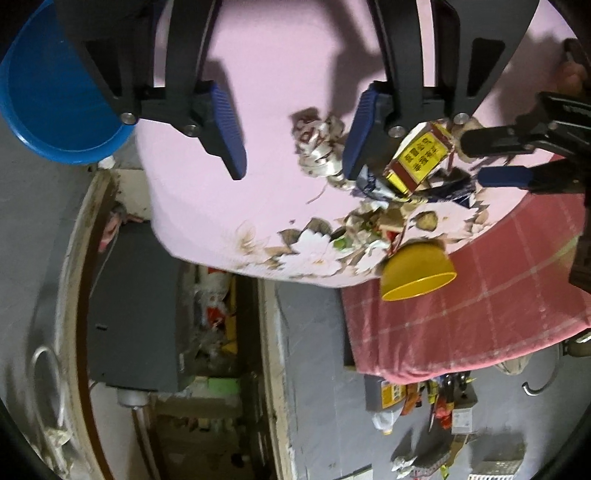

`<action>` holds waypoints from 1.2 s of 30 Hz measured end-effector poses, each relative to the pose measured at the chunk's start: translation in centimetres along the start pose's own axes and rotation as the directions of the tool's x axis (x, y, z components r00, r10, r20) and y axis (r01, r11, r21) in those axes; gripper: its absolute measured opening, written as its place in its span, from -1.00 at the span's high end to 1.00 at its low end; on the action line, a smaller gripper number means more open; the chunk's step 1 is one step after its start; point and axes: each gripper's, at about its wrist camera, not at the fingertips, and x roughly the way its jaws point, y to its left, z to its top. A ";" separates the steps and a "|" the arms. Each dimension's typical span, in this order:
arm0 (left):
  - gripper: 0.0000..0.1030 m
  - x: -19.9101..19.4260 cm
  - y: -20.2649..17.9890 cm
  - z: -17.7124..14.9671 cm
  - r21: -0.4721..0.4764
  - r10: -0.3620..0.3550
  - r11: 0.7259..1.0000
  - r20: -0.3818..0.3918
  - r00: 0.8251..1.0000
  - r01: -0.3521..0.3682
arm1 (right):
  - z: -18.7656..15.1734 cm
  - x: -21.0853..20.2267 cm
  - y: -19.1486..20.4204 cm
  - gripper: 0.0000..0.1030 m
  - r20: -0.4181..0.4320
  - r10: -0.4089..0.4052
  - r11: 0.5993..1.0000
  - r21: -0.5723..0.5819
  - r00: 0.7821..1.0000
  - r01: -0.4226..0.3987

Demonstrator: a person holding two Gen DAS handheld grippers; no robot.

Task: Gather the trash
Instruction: 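Reach the left tool to the beige crumpled ball and grasp it, then drop the beige ball into the bucket with the left tool while the right drops a wrapper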

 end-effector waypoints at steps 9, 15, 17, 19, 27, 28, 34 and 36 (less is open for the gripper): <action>0.45 0.8 -0.8 -0.1 0.031 -0.028 0.999 -0.055 0.998 0.029 | -0.3 1.5 0.7 0.22 -0.073 0.061 0.998 -0.010 0.995 -0.062; 0.51 0.4 -0.4 -0.1 -0.013 -0.054 0.999 -0.058 0.997 0.053 | -0.5 1.5 0.2 0.51 -0.082 0.080 0.997 0.021 0.993 -0.079; 0.51 0.1 -0.5 -0.2 -0.025 -0.062 0.998 -0.052 0.997 0.061 | -0.6 1.3 0.2 0.52 -0.076 0.080 0.997 0.022 0.994 -0.078; 0.52 -0.1 -0.9 -0.2 -0.012 -0.054 0.999 -0.042 0.998 0.053 | -0.7 0.9 0.1 0.52 -0.062 0.075 0.997 0.029 0.995 -0.073; 0.52 -1.8 -3.0 0.7 0.003 -0.082 0.997 0.059 0.995 0.082 | -0.6 -2.2 -0.4 0.52 0.058 0.012 0.999 0.042 0.998 -0.015; 0.52 -2.1 -3.6 1.1 0.007 -0.097 0.995 0.085 0.992 0.097 | -0.5 -2.8 -0.5 0.52 0.084 -0.002 0.999 0.041 0.996 -0.001; 0.52 -3.1 -7.4 4.2 0.039 -0.179 0.984 0.215 0.960 0.175 | 0.4 -8.0 -2.3 0.52 0.300 -0.140 0.988 0.102 0.944 0.114; 0.52 -3.0 -8.8 5.4 0.060 -0.202 0.979 0.235 0.951 0.194 | 0.4 -9.5 -3.3 0.52 0.354 -0.200 0.977 0.144 0.914 0.159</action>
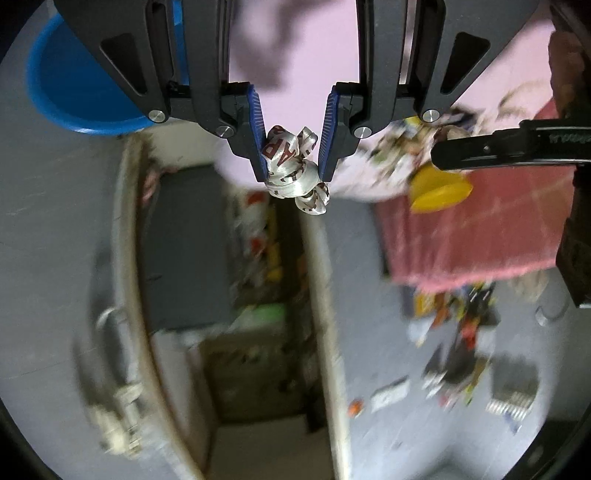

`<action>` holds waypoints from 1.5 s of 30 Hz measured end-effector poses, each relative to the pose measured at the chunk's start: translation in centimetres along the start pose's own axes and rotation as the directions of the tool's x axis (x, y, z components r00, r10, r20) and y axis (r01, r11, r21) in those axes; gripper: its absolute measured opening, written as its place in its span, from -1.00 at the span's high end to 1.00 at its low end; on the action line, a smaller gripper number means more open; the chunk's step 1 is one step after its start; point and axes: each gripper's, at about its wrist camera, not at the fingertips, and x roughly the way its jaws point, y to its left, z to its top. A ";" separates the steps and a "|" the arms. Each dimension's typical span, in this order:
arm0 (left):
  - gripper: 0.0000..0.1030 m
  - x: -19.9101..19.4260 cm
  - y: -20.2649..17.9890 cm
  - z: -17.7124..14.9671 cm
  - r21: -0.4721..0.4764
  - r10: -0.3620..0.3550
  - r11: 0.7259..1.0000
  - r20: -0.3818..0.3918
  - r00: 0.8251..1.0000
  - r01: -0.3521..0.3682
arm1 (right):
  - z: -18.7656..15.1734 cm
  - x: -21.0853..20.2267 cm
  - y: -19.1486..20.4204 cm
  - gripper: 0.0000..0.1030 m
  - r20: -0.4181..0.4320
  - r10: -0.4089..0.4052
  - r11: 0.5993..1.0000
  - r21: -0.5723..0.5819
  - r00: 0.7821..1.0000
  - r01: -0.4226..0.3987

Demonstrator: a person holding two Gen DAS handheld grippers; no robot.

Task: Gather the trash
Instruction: 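Drop the beige ball into the bucket with the left tool while the right drops a wrapper, then move both tools back over the table toward the trash pile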

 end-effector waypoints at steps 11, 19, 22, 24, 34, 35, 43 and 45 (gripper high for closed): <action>0.51 8.1 -6.6 2.7 0.020 -0.133 0.991 -0.100 0.986 0.135 | 0.3 -3.4 -9.0 0.51 0.031 -0.298 0.935 0.212 0.954 0.285; 0.51 15.1 -8.5 1.4 -0.021 -0.133 0.991 -0.269 0.954 0.132 | -2.6 -4.2 -14.2 0.50 -0.139 -0.410 0.858 0.275 0.901 0.433; 0.51 17.5 -8.6 0.6 -0.045 -0.127 0.992 -0.317 0.940 0.118 | -3.3 -4.7 -15.4 0.48 -0.175 -0.417 0.836 0.311 0.892 0.452; 0.51 18.8 -8.6 0.2 -0.074 -0.132 0.991 -0.351 0.927 0.113 | -3.6 -4.9 -16.1 0.47 -0.192 -0.415 0.826 0.329 0.889 0.457; 0.34 22.4 -7.8 -1.0 -0.116 -0.105 0.991 -0.436 0.894 0.060 | -4.0 -3.9 -16.8 0.44 -0.276 -0.407 0.807 0.337 0.871 0.485; 0.28 22.3 -7.8 -1.0 -0.119 -0.109 0.991 -0.435 0.894 0.063 | -3.8 -3.5 -17.2 0.42 -0.281 -0.406 0.804 0.343 0.870 0.486; 0.14 21.5 -7.8 -0.9 -0.132 -0.107 0.990 -0.408 0.907 0.057 | -3.8 -3.3 -17.4 0.27 -0.294 -0.404 0.799 0.348 0.866 0.491; 0.11 20.9 -8.0 -0.6 -0.110 -0.091 0.993 -0.388 0.917 0.052 | -3.7 -3.5 -17.2 0.22 -0.283 -0.411 0.802 0.339 0.867 0.491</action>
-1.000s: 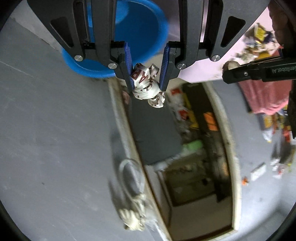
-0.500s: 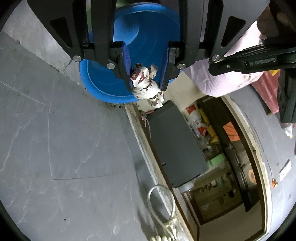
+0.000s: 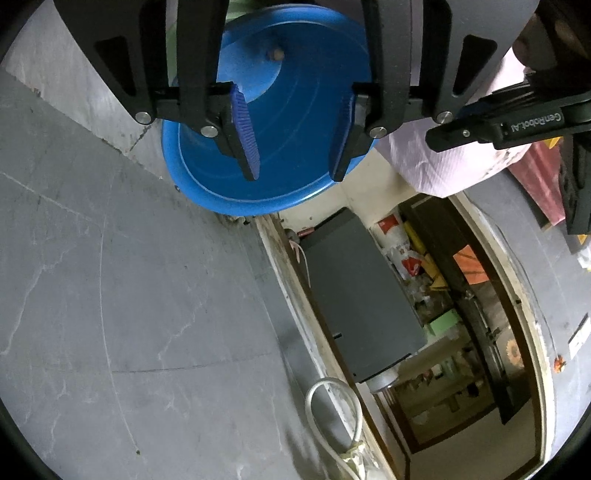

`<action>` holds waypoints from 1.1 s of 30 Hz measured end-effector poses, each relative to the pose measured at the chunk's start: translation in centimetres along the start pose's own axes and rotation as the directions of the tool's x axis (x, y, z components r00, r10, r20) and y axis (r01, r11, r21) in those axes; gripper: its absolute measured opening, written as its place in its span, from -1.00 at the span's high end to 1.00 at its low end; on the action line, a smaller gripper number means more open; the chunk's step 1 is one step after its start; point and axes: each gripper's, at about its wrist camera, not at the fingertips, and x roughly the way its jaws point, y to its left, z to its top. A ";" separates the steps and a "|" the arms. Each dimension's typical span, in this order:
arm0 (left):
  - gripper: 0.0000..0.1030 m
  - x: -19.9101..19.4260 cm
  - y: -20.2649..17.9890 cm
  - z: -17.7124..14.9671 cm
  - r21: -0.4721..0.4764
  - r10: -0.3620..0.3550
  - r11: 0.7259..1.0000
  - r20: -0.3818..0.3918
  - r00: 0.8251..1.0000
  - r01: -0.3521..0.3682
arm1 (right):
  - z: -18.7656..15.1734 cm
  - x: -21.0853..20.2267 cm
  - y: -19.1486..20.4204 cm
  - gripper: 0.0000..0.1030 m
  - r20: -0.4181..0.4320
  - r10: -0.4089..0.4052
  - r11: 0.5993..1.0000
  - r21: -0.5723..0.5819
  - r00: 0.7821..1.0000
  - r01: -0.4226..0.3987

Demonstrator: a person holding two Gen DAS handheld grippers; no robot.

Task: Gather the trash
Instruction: 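Move both tools back over the table toward the trash pile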

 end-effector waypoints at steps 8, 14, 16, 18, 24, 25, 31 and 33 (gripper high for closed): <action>-0.26 -4.6 0.5 -0.5 0.039 0.075 0.996 0.173 0.982 -0.083 | 0.2 -2.1 2.6 -0.18 0.133 0.027 0.994 -0.113 0.991 -0.012; -0.79 -9.6 2.5 -1.9 0.027 0.127 0.989 0.334 0.934 -0.144 | -0.1 -4.2 4.8 -0.80 0.256 0.084 0.984 -0.175 0.963 -0.040; -0.87 -11.5 3.3 -2.6 0.016 0.155 0.984 0.399 0.904 -0.176 | -0.3 -4.7 5.5 -1.00 0.287 0.114 0.979 -0.193 0.951 -0.059; -0.90 -13.1 3.7 -3.3 0.010 0.182 0.978 0.460 0.869 -0.210 | -0.4 -5.3 6.0 -1.00 0.318 0.148 0.976 -0.201 0.937 -0.086; -0.96 -17.7 5.2 -6.0 -0.002 0.250 0.951 0.589 0.768 -0.308 | -1.0 -7.3 8.0 -1.00 0.393 0.248 0.959 -0.228 0.886 -0.167; -0.97 -18.3 5.6 -6.4 -0.013 0.264 0.947 0.600 0.755 -0.321 | -1.1 -7.5 8.4 -1.00 0.397 0.266 0.955 -0.232 0.879 -0.184; -0.97 -20.9 7.2 -8.0 -0.069 0.335 0.921 0.644 0.688 -0.385 | -1.9 -8.4 11.5 -1.00 0.389 0.366 0.922 -0.273 0.845 -0.274; -0.97 -21.8 7.9 -8.7 -0.085 0.359 0.909 0.654 0.666 -0.407 | -2.3 -8.7 12.7 -1.00 0.385 0.406 0.905 -0.295 0.829 -0.307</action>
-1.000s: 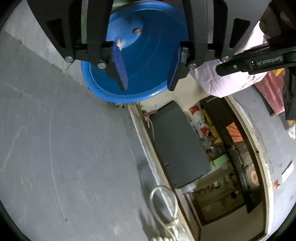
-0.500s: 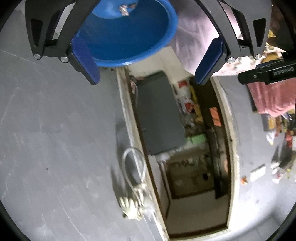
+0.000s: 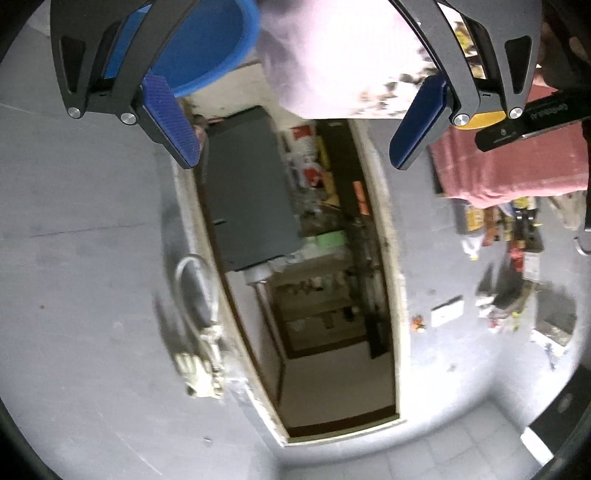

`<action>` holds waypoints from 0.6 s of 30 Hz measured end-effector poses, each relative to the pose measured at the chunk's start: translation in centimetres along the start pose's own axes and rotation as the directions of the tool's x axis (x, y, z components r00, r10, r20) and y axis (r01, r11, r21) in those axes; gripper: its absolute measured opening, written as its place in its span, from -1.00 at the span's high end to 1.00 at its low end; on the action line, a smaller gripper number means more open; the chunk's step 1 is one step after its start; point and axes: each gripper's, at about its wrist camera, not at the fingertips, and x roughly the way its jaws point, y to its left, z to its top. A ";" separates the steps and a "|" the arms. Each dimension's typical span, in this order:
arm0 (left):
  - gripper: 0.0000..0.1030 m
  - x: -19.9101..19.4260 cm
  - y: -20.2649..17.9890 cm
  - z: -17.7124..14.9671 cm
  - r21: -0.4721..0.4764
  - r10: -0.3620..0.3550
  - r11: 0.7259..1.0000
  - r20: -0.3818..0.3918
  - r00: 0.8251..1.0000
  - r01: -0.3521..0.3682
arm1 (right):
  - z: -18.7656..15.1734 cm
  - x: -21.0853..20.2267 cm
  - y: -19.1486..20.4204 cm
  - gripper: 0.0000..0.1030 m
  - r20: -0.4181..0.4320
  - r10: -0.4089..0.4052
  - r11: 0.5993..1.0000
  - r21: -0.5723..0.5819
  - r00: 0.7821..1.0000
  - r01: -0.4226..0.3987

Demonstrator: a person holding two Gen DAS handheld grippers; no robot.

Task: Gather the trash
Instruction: 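Move both tools back over the table toward the trash pile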

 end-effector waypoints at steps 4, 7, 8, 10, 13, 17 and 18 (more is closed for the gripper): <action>-0.97 -1.6 2.3 0.0 0.002 0.057 0.998 0.030 0.998 -0.058 | -0.1 0.1 2.1 -1.00 0.011 0.067 0.998 -0.022 0.998 -0.067; -0.97 -2.6 3.8 -0.2 0.013 0.087 0.996 0.044 0.995 -0.087 | -0.3 0.3 3.9 -1.00 0.010 0.112 0.993 -0.045 0.994 -0.111; -0.97 -3.0 4.2 -0.4 0.018 0.098 0.995 0.049 0.994 -0.099 | -0.5 0.3 4.2 -1.00 0.008 0.122 0.991 -0.053 0.993 -0.121; -0.97 -3.5 5.1 -0.6 0.026 0.114 0.993 0.052 0.992 -0.115 | -0.7 0.4 5.1 -1.00 0.005 0.145 0.987 -0.069 0.989 -0.144; -0.97 -4.0 6.3 -1.2 0.028 0.125 0.992 0.041 0.991 -0.126 | -1.0 0.7 5.9 -1.00 -0.011 0.167 0.982 -0.092 0.986 -0.167; -0.97 -4.1 8.0 -1.9 0.021 0.137 0.990 0.005 0.991 -0.137 | -1.8 1.3 6.8 -1.00 -0.057 0.191 0.974 -0.110 0.980 -0.196; -0.97 -4.1 8.4 -2.1 0.017 0.139 0.990 -0.005 0.990 -0.139 | -2.0 1.5 6.9 -1.00 -0.073 0.196 0.973 -0.110 0.978 -0.203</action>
